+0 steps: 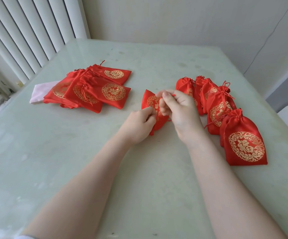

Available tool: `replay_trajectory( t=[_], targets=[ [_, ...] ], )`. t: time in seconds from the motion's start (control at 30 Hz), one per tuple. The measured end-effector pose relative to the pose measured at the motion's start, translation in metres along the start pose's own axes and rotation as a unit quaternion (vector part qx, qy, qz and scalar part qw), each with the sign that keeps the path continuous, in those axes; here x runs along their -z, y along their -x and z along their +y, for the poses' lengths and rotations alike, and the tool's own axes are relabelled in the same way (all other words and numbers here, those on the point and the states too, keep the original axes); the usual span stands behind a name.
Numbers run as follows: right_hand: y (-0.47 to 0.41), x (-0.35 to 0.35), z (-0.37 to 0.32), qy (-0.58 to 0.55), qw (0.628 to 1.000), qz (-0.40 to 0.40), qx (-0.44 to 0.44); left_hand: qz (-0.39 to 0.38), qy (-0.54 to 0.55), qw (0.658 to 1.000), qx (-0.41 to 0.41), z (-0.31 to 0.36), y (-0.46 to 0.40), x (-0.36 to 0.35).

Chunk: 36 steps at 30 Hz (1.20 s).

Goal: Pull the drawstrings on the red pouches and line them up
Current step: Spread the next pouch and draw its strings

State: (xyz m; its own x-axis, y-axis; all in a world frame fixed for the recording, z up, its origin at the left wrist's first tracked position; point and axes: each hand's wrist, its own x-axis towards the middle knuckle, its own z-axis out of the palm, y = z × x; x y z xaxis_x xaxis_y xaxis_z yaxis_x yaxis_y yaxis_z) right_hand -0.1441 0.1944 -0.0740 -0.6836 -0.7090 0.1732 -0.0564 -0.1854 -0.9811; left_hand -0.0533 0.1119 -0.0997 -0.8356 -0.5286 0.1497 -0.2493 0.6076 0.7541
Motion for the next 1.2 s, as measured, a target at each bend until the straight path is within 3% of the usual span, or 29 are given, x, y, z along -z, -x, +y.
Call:
replay_trajectory(
  t=[0.1,0.2,0.3,0.37,0.43,0.53,0.6,0.63,0.77,0.83,1.0,1.2],
  targets=[
    [0.001,-0.003,0.002,0.033,0.999,0.013,0.021,-0.022,-0.001,1.000,0.012,0.003,0.001,-0.001],
    [0.003,-0.008,0.003,0.032,0.996,-0.086,0.019,-0.024,-0.033,0.999,0.000,0.005,0.000,-0.005],
    [-0.002,-0.003,0.008,0.052,0.995,-0.082,0.029,-0.014,0.070,0.997,0.030,0.003,0.000,-0.003],
    [-0.005,0.006,0.010,0.125,0.991,-0.032,0.035,-0.009,0.160,0.985,0.058,0.003,-0.001,0.001],
    [-0.005,0.017,0.012,0.191,0.981,-0.030,0.033,-0.008,0.219,0.972,0.086,0.004,0.000,0.004],
    [-0.003,0.027,0.017,0.305,0.947,-0.091,0.051,0.006,0.271,0.956,0.110,0.001,-0.001,0.008],
    [-0.003,0.029,0.022,0.425,0.893,-0.099,0.109,0.007,0.286,0.951,0.120,-0.002,-0.001,0.010],
    [-0.004,0.030,0.024,0.431,0.890,-0.089,0.120,0.001,0.296,0.947,0.122,-0.003,0.000,0.011],
    [-0.001,0.025,0.013,0.214,0.973,-0.028,0.079,-0.031,0.392,0.908,0.145,-0.002,0.002,0.013],
    [0.002,0.022,0.006,0.119,0.990,-0.053,0.057,-0.033,0.440,0.883,0.158,-0.001,0.003,0.015],
    [0.008,0.022,0.004,0.133,0.963,-0.235,0.019,-0.043,0.491,0.856,0.157,-0.004,0.002,0.017],
    [0.001,0.021,0.012,0.142,0.984,-0.103,-0.011,-0.054,0.509,0.846,0.150,-0.005,0.001,0.016]
  ],
)
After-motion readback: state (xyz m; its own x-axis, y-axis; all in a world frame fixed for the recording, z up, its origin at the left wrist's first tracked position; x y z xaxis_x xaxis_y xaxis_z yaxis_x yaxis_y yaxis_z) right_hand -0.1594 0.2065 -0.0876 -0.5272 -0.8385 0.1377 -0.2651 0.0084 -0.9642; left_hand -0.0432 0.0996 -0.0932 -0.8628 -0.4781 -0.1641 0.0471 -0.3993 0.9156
